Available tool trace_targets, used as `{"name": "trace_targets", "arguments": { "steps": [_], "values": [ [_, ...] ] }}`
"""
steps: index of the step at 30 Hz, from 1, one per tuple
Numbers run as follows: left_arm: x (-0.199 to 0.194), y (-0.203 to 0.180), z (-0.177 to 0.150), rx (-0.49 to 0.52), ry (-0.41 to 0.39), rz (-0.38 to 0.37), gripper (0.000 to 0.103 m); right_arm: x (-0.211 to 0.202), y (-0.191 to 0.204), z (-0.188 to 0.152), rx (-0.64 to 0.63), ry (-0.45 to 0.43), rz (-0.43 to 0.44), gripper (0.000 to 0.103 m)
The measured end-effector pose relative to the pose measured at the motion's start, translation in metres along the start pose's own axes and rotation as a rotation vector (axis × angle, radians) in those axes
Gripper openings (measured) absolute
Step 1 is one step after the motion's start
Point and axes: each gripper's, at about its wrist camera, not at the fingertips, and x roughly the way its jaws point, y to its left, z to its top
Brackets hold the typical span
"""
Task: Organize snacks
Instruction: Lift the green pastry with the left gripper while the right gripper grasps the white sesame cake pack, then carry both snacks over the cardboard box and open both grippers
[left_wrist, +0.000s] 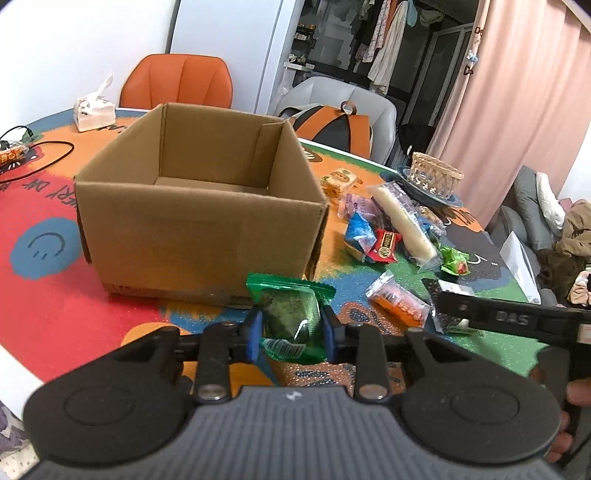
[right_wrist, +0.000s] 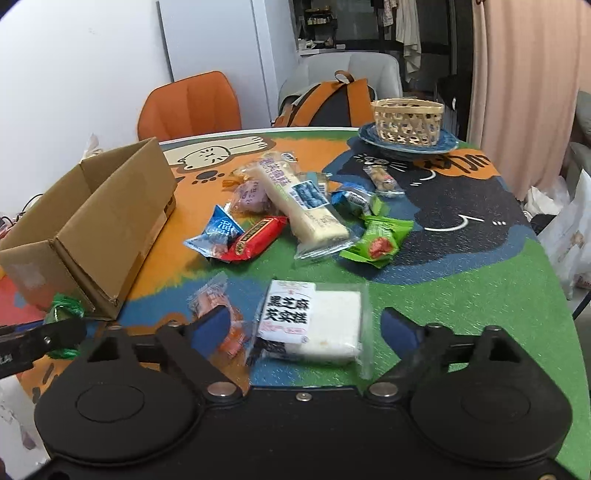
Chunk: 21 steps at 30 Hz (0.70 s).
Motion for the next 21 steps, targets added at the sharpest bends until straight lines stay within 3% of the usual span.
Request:
{"name": "trace_targets", "arguments": {
  "steps": [4, 5, 9, 21],
  "values": [
    [-0.011, 0.001, 0.004, 0.001, -0.027, 0.000, 0.031, 0.013, 0.006, 0.000, -0.017, 0.000, -0.033, 0.092],
    [-0.014, 0.002, 0.005, -0.001, -0.034, 0.002, 0.031, 0.014, 0.007, 0.001, -0.018, 0.002, -0.027, 0.088],
    [-0.025, 0.006, 0.010, -0.016, -0.061, 0.006, 0.031, 0.007, 0.008, 0.010, -0.028, 0.015, 0.008, 0.045],
    [-0.056, 0.017, 0.018, -0.033, -0.137, 0.019, 0.031, -0.016, 0.022, 0.014, -0.040, -0.032, 0.041, 0.042]
  ]
}}
